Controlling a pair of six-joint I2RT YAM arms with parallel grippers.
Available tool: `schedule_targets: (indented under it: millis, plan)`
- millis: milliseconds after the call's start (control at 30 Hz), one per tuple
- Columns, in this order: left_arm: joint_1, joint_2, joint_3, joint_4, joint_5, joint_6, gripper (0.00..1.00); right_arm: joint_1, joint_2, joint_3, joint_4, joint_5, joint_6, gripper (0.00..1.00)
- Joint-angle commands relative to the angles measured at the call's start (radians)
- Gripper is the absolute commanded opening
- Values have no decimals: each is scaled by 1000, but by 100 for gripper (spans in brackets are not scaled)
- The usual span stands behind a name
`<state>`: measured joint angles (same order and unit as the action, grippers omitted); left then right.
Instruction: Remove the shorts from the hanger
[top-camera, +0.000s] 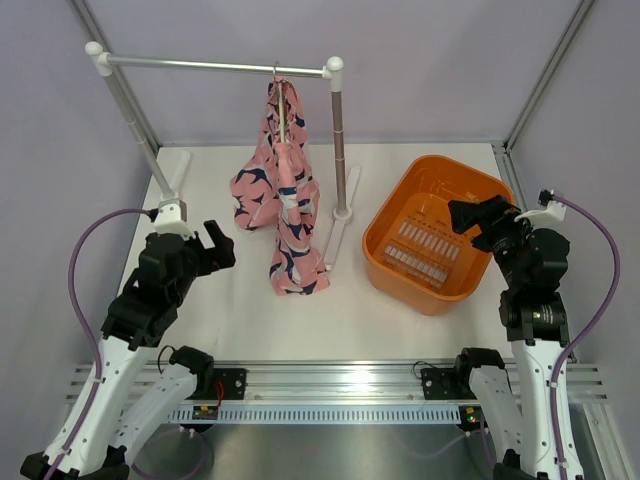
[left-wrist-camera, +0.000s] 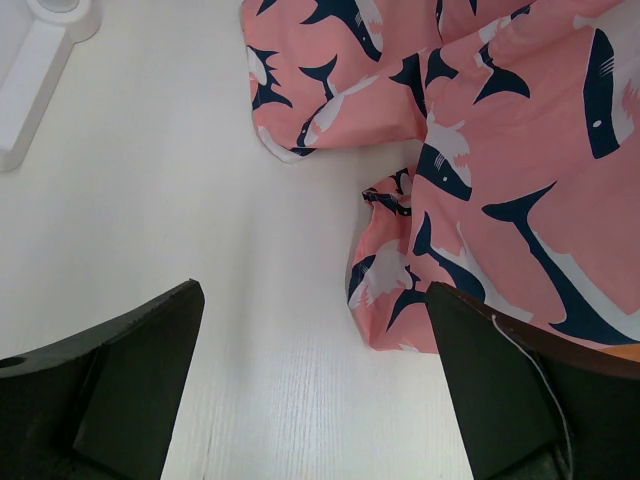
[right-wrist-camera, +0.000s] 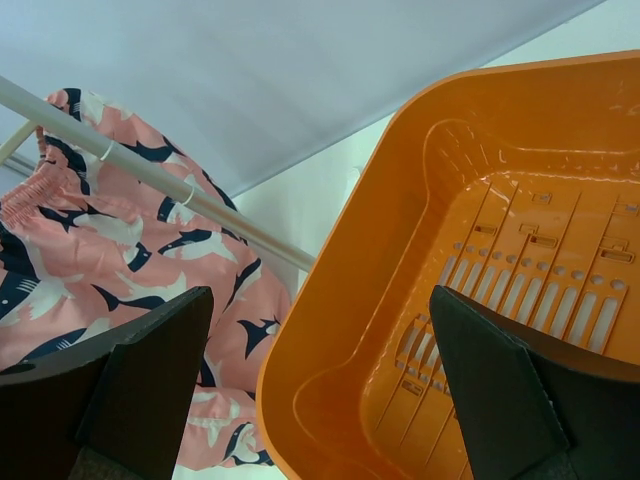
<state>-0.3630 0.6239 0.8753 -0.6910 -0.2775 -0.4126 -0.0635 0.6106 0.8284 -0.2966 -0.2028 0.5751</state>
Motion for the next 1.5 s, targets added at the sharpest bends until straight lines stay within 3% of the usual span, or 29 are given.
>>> schedule_targets:
  millis: [0,300,567,1133,1467]
  plan:
    - [-2,-4,21,34,-28,-2,99,7,-9,29,-19,2,-24,100]
    - [-2,0,62,59,-65,20,99,7,-6,55,-85,-4,-52,99]
    - [-2,123,376,91,-40,12,99,7,5,63,-95,9,-52,99]
    - [-19,854,1126,208,129,106,96,7,92,176,-96,-64,-38,100]
    - [-102,1040,1260,214,58,144,95,7,94,222,-134,-79,-41,100]
